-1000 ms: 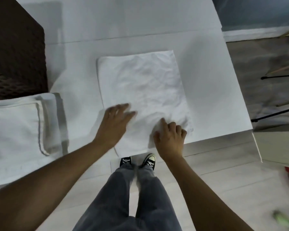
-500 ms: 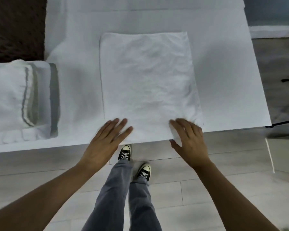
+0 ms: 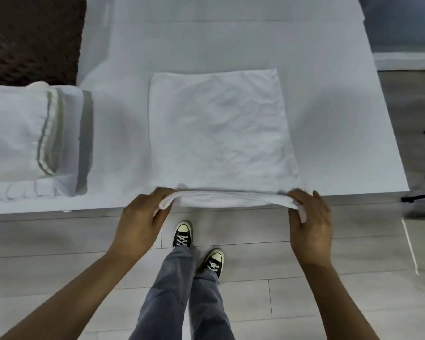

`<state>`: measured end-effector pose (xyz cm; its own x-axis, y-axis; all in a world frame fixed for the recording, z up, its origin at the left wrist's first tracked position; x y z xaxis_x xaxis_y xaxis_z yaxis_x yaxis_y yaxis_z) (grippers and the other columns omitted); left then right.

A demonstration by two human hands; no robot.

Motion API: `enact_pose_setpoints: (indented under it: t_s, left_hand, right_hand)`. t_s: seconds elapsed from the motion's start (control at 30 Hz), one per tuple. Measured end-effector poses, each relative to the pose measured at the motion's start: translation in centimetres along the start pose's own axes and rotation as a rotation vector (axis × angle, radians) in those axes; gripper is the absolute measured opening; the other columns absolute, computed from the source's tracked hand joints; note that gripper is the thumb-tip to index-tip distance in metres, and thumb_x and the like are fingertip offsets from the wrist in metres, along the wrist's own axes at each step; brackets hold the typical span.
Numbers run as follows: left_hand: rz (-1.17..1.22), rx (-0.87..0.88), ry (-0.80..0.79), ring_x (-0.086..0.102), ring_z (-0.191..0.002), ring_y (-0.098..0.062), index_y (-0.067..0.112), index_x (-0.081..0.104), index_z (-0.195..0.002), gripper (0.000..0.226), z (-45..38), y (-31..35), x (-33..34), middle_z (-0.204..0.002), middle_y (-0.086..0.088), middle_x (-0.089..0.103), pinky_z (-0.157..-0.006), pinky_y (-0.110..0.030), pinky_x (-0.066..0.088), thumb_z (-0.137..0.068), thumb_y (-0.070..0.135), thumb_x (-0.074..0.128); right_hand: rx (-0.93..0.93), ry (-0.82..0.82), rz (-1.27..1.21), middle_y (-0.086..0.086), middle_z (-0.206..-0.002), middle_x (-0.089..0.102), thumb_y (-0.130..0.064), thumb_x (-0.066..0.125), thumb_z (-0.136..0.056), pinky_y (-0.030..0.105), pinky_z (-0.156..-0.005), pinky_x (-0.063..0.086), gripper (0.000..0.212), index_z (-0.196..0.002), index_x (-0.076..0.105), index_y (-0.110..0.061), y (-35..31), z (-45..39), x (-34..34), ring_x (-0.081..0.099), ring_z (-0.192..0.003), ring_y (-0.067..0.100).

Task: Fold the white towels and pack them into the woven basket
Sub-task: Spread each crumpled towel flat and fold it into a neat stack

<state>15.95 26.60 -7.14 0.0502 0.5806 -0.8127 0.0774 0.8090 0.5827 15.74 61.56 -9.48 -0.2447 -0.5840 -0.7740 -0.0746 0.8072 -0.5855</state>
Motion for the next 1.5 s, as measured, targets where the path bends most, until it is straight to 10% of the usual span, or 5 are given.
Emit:
enact_pose_setpoints:
  t_s: [0.23, 0.83, 1.1, 1.27, 1.5]
  left_hand:
    - [0.361, -0.372, 0.206, 0.027, -0.054, -0.010, 0.017, 0.040, -0.069, 0.040, -3.4, 2.0, -3.8, -0.057, -0.003, 0.031, -0.049, -0.023, 0.023, -0.100, 0.036, 0.057]
    - [0.282, -0.468, 0.311, 0.032, -0.059, -0.017, 0.018, 0.031, -0.066, 0.047, -19.7, -3.8, -5.4, -0.062, 0.001, 0.033, -0.056, -0.034, 0.028, -0.102, 0.041, 0.051]
    - [-0.195, -0.156, 0.301, 0.048, -0.124, -0.033, 0.019, 0.043, -0.145, 0.053, -21.0, -6.8, -3.4, -0.143, -0.011, 0.048, -0.104, -0.045, 0.040, -0.097, 0.034, 0.060]
    - [-0.379, 0.151, 0.153, 0.031, -0.146, -0.035, 0.027, 0.049, -0.146, 0.043, -20.1, -6.9, -1.1, -0.160, -0.006, 0.036, -0.106, -0.049, 0.036, -0.103, 0.023, 0.051]
    - [-0.448, -0.007, -0.013, 0.022, -0.150, -0.039, 0.035, 0.036, -0.155, 0.052, -16.6, -7.5, -0.6, -0.164, -0.005, 0.028, -0.120, -0.052, 0.020, -0.104, 0.045, 0.029]
  right_hand:
    - [0.440, 0.063, -0.377, 0.001, -0.090, 0.069, -0.022, 0.067, -0.098, 0.010, -0.063, 0.043, 0.006, -0.100, 0.069, -0.027, -4.3, -5.1, -3.3, 0.059, -0.075, 0.002]
    - [0.413, 0.019, -0.355, -0.010, -0.091, 0.071, -0.034, 0.070, -0.090, 0.024, -0.079, 0.052, 0.018, -0.106, 0.069, -0.026, -5.6, -25.3, 5.5, 0.064, -0.077, 0.006]
    - [0.170, 0.086, 0.035, 0.004, -0.124, 0.059, -0.025, 0.063, -0.088, 0.035, -0.093, 0.035, 0.043, -0.130, 0.058, -0.024, -6.3, -24.0, 8.4, 0.056, -0.110, 0.028]
    - [-0.232, -0.058, 0.070, 0.004, -0.118, 0.062, -0.014, 0.063, -0.088, 0.041, -0.087, 0.036, 0.037, -0.125, 0.065, -0.018, -11.5, -17.1, 11.3, 0.056, -0.106, 0.029]
    - [-0.374, -0.151, 0.065, -0.006, -0.120, 0.070, -0.015, 0.050, -0.099, 0.043, -0.092, 0.044, 0.030, -0.114, 0.075, -0.023, -9.6, -12.6, 13.4, 0.064, -0.108, 0.020]
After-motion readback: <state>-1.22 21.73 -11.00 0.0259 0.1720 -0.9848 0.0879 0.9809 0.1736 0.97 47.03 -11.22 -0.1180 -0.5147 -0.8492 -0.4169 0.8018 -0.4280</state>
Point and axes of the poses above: each hand's wrist, its own z-axis away from the middle knuckle, its own x-axis out of the palm, y = z × x, the point moved 2 cm from there along -z, towards the middle knuckle
